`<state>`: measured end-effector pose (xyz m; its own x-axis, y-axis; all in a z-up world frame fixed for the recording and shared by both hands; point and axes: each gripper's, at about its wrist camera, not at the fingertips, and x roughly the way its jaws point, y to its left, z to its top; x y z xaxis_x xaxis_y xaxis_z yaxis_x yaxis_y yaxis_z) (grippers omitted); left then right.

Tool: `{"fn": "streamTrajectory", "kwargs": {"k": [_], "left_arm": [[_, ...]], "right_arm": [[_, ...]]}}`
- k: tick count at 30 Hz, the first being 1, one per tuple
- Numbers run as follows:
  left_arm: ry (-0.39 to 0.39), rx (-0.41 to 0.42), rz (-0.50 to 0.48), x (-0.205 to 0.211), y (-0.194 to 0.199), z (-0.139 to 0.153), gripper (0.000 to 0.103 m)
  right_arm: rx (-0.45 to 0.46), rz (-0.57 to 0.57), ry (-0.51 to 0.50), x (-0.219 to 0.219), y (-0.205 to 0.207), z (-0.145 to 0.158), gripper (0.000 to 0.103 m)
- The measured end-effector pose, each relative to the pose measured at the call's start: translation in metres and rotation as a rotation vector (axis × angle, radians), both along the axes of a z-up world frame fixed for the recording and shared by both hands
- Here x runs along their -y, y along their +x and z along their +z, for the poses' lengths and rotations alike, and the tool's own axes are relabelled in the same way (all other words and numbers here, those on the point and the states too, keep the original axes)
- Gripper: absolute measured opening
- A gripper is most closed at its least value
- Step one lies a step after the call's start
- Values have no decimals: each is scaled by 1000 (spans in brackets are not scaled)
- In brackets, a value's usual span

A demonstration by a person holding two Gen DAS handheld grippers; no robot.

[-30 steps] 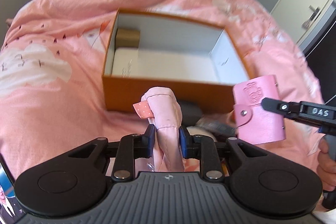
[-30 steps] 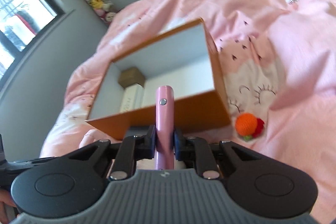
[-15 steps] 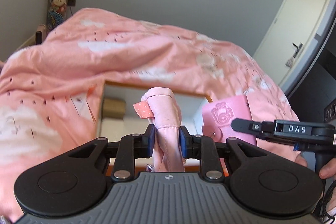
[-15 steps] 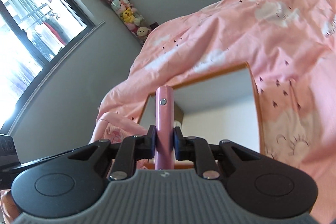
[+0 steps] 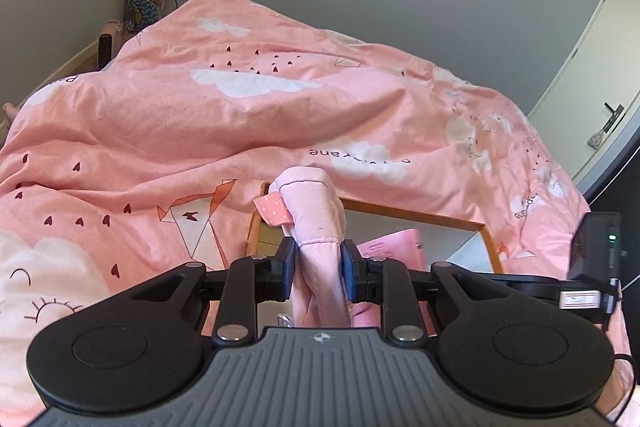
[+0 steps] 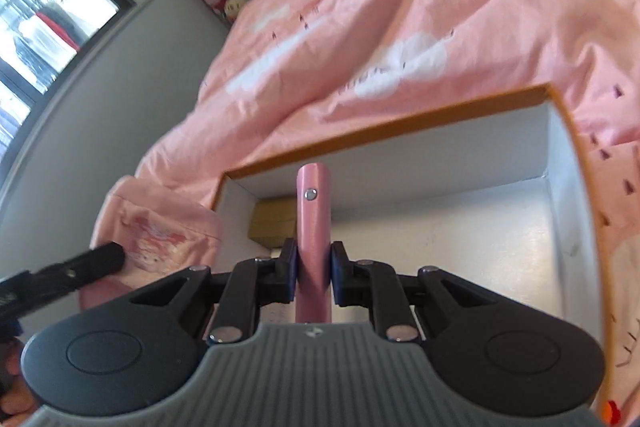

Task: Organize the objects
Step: 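Lower the pink card wallet into the orange box with the right tool while the left tool lifts the pouch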

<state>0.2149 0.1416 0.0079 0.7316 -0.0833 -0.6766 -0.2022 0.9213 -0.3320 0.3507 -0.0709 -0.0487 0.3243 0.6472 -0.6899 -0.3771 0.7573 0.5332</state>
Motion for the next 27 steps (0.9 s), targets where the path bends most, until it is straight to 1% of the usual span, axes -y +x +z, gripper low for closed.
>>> {"fn": "streamTrajectory", "kwargs": {"k": [3, 6, 9, 14, 19, 21, 23, 25, 26, 27], "left_arm": [[-1, -15, -1, -4, 10, -8, 27], [-13, -21, -10, -7, 19, -15, 27], [-22, -25, -17, -9, 25, -20, 27], [-20, -27, -20, -11, 30, -24, 27], [-45, -18, -36, -12, 35, -26, 27], [-43, -19, -36, -12, 38, -28, 27], [-42, -19, -43, -10, 39, -29, 27], [-50, -24, -50, -9, 38, -31, 27], [-52, -27, -53, -8, 39, -32, 27], [-53, -31, -53, -8, 39, -33, 27]], "right_arm": [[-45, 2, -17, -17, 16, -22, 18], [-58, 8, -22, -31, 29, -34, 18], [-103, 16, -10, -40, 40, -47, 18], [-141, 15, -9, -45, 53, -65, 18], [-227, 3, -2, -40, 66, -83, 20], [-210, 0, -68, -44, 67, -82, 27], [-197, -2, -119, -48, 68, -82, 29], [-183, 16, -142, -52, 70, -83, 32], [-158, 32, -177, -57, 69, -83, 35], [-133, 40, -225, -63, 68, -84, 37]]}}
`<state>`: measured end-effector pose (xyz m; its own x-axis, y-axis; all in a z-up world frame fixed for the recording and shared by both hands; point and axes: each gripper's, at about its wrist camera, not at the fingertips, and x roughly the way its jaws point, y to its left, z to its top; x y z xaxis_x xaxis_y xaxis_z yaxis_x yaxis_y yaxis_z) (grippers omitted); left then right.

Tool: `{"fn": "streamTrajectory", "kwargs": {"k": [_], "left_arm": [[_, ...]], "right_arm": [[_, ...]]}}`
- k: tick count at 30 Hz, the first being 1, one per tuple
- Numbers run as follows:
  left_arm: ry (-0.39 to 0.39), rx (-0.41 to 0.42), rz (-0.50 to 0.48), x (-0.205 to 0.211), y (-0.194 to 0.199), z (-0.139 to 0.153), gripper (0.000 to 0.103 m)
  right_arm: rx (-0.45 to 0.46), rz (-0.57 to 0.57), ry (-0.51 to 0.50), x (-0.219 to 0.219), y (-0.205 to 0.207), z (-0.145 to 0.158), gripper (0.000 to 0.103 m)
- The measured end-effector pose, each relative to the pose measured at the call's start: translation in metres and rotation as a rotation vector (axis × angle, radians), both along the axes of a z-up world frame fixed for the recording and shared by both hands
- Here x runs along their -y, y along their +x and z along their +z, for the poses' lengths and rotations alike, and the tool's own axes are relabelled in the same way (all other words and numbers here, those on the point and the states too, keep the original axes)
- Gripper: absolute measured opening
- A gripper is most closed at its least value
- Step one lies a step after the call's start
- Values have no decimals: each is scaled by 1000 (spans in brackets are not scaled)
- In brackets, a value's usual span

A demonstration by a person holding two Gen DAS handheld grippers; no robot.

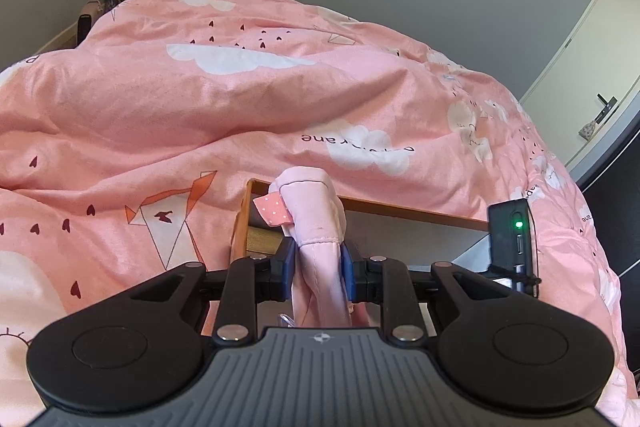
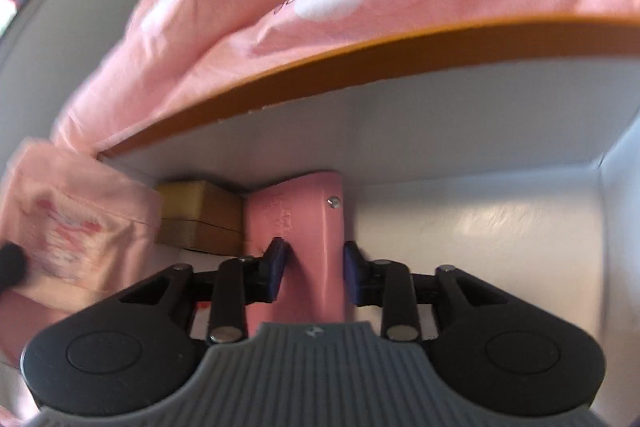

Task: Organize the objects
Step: 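Lower the pink card wallet into the orange box with the right tool while the left tool lifts the pouch, then lower the pink cloth pouch into the orange box and open the left tool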

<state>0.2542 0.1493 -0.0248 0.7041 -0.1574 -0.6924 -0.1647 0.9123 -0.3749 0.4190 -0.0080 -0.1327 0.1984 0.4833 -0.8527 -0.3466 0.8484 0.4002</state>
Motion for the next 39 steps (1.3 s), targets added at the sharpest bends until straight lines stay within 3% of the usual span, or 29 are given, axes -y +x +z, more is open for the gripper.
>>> {"fn": "streamTrajectory", "kwargs": {"k": [7, 11, 18, 21, 26, 31, 39], "left_arm": [[-30, -9, 3, 0, 2, -4, 27], [-120, -4, -3, -1, 5, -9, 27], [-247, -1, -25, 16, 25, -29, 27], [-233, -19, -28, 26, 38, -42, 27], [-247, -87, -26, 31, 50, -65, 27], [-209, -140, 15, 31, 52, -79, 31], [52, -168, 6, 45, 45, -69, 44]], "right_arm": [[30, 56, -34, -14, 1, -1, 43], [0, 18, 7, 6, 7, 4, 40], [140, -56, -24, 47, -14, 43, 37], [212, -50, -63, 53, -19, 52, 37], [187, -32, -68, 60, -22, 47, 37], [175, -2, -47, 56, -26, 37, 37], [130, 14, 56, 51, -22, 31, 37]]}}
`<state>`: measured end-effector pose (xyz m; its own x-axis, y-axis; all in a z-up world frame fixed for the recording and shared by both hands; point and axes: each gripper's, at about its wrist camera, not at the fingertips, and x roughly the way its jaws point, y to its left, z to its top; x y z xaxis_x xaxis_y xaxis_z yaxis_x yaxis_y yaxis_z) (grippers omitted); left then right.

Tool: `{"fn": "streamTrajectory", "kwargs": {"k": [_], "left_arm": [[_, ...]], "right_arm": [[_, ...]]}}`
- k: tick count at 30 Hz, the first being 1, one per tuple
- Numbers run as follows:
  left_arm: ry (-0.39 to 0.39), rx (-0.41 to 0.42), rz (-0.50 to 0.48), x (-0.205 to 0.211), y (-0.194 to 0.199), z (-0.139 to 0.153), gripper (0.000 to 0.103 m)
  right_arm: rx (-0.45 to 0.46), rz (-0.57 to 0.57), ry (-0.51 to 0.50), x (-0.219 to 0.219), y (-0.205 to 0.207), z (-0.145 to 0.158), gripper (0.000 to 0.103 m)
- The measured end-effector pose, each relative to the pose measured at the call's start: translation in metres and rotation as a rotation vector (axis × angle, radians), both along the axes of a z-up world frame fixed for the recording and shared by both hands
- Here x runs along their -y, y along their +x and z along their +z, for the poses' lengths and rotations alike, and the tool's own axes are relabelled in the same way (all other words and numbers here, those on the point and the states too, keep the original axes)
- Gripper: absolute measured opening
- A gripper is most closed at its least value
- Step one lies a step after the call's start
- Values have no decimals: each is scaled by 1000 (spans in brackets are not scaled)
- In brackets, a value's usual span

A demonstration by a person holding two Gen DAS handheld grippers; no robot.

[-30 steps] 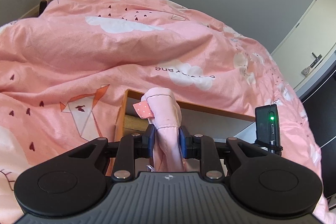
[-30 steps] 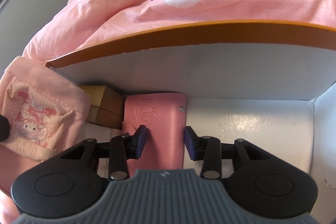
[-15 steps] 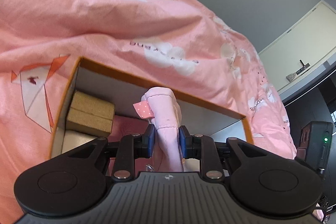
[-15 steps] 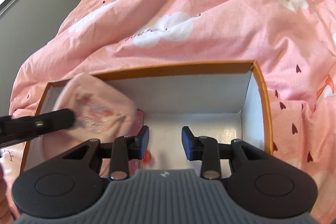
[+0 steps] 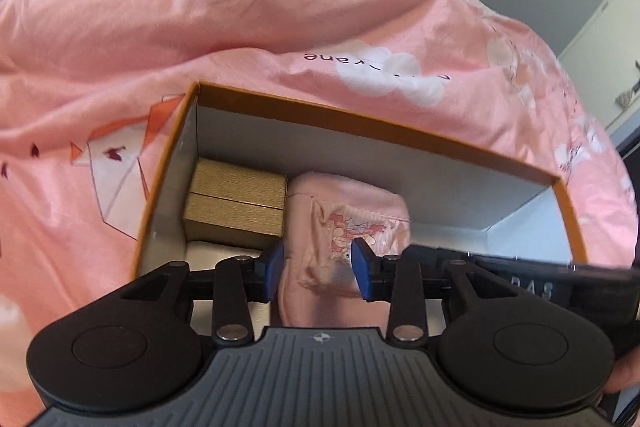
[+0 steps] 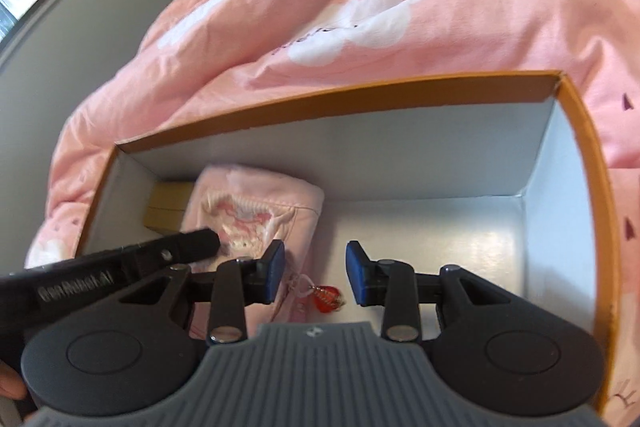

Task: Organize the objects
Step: 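Lower the pink cloth pouch into the orange box and open the left tool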

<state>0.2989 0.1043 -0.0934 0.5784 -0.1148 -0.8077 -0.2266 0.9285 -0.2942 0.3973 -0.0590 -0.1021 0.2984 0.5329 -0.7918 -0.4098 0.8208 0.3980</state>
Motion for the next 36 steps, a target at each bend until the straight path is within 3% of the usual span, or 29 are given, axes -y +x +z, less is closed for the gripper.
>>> {"fn": "streamTrajectory", "kwargs": {"k": [3, 5, 6, 8, 14, 19, 26, 36], "left_arm": [[28, 6, -34, 3, -9, 8, 47], [29, 1, -56, 4, -13, 10, 43], [28, -3, -60, 4, -14, 10, 40], [31, -14, -62, 6, -16, 10, 36], [28, -3, -59, 8, -20, 12, 36], [39, 48, -59, 17, -34, 29, 36], [89, 143, -52, 47, -75, 62, 36], [136, 228, -66, 87, -133, 87, 37]], "right_arm": [[-13, -2, 28, -1, 1, -1, 37], [-16, 0, 38, -3, 2, -1, 35], [-20, 3, 47, -4, 2, -2, 25], [-29, 17, 78, -6, 3, -3, 18], [-38, 13, 75, -14, 6, -4, 16], [7, 17, 55, -9, -3, 7, 20], [169, 62, 27, 5, -46, 51, 42], [309, 68, 12, 49, -129, 90, 48]]}}
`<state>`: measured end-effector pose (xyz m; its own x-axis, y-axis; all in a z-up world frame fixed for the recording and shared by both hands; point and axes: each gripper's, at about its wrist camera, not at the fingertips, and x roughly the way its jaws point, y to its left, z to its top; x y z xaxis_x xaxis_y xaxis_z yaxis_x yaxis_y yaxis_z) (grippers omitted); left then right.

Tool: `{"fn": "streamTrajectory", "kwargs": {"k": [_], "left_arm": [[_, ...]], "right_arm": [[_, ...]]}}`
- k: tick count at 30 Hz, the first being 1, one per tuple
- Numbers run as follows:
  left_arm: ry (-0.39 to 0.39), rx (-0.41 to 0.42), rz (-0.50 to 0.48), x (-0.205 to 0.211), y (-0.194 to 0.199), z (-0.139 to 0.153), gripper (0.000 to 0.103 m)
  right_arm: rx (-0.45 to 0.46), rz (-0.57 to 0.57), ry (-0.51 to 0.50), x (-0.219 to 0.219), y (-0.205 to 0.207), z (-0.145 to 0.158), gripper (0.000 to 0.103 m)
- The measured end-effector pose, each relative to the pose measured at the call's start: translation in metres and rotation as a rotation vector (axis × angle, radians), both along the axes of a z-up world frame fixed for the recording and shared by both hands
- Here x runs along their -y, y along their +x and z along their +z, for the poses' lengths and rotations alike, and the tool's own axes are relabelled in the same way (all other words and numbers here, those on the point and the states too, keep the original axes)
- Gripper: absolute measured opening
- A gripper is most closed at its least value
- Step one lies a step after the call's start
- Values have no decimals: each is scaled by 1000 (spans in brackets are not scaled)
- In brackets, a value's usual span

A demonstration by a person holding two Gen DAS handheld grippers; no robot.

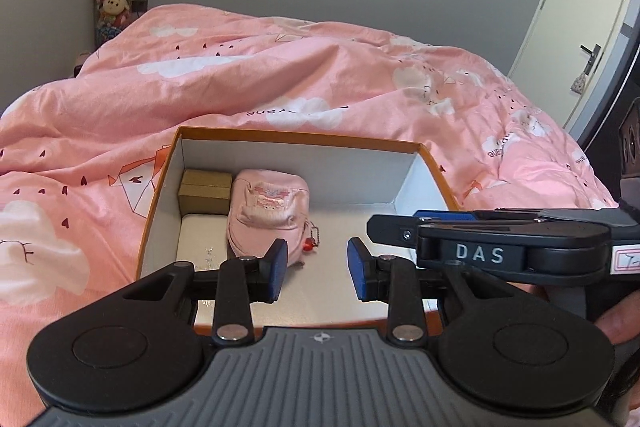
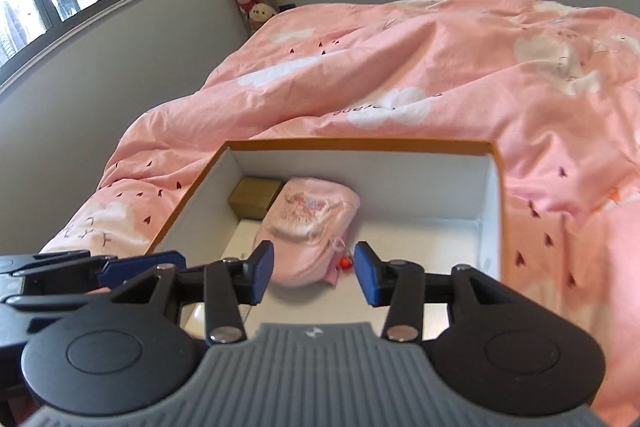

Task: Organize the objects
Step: 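Lower the pink cloth pouch into the orange box and open the left tool, then grasp the black box with the left tool while the right tool grasps the PHOTO CARD pack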

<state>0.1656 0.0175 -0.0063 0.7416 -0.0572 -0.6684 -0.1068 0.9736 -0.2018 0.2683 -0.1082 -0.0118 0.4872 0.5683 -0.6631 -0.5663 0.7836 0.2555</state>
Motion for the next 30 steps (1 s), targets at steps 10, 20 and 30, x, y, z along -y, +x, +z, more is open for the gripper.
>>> {"fn": "streamTrajectory", "kwargs": {"k": [10, 20, 30], "left_arm": [[9, -37, -82, 20, -50, -6, 40], [-74, -129, -168, 10, -83, -22, 55], [-107, -206, -147, 10, -83, -44, 65]], "right_arm": [[37, -32, -30, 47, -69, 6, 55], [22, -52, -99, 75, -101, -12, 56], [-119, 6, -162, 72, -107, -46, 55]]}}
